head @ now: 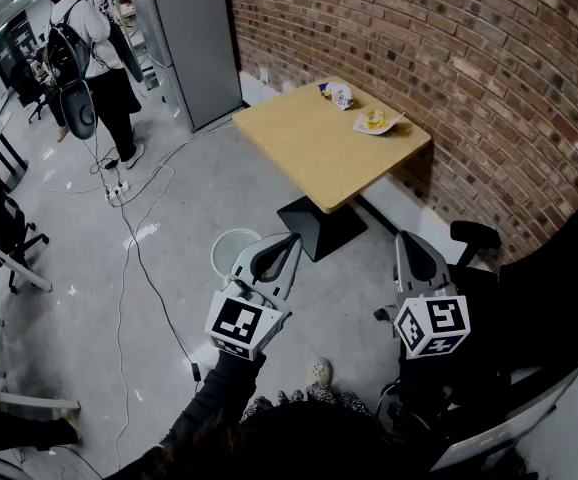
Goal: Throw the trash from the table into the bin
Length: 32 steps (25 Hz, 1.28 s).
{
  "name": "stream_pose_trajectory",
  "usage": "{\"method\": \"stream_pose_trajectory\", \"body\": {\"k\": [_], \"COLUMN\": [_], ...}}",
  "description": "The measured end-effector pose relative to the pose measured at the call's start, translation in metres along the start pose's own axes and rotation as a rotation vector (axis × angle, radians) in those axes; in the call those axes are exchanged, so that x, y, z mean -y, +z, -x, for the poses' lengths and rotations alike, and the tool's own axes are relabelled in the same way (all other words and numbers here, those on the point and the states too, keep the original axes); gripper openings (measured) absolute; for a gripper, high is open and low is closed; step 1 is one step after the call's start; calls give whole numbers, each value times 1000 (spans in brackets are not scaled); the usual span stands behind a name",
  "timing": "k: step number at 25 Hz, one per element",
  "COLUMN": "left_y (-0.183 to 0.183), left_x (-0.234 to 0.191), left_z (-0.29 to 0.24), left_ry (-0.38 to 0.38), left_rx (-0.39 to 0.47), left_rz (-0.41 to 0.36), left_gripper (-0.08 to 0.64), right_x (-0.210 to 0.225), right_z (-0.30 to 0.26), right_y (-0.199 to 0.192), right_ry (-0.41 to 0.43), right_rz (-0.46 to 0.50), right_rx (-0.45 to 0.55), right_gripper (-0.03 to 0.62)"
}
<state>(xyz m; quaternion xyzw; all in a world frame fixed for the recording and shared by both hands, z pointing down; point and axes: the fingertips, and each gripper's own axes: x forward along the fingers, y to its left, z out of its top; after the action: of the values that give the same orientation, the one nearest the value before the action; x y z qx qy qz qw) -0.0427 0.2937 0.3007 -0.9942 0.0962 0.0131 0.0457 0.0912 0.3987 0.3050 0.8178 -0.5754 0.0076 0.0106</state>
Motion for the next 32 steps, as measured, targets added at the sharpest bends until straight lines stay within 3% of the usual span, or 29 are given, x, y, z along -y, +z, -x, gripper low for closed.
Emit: {"method": "stream_pose_trajectory", "body": {"k": [6,10,17,24,32], "left_y": [-3,-1,1,-9,-23], "left_x": [-18,-25,-36,-57,-98], "left_z": [-47,-76,-112,-130,-174], "left_ry": [18,22,44,59,20], "left_rx": [10,5,31,14,20], "left_rz": [25,-8,2,9,34], "left_gripper": [5,5,5,5,5], "right_x": [29,50,79,84,94], "right_z": [-44,-65,-91,-121,-178], "right_y": [0,4,5,-4,-13], "right_ry": [33,39,43,76,62], "right_rz": [8,6,5,-6,0], "right_rx": [-9,-1,9,-7,-37], "right_gripper": [11,10,11,11,11]}}
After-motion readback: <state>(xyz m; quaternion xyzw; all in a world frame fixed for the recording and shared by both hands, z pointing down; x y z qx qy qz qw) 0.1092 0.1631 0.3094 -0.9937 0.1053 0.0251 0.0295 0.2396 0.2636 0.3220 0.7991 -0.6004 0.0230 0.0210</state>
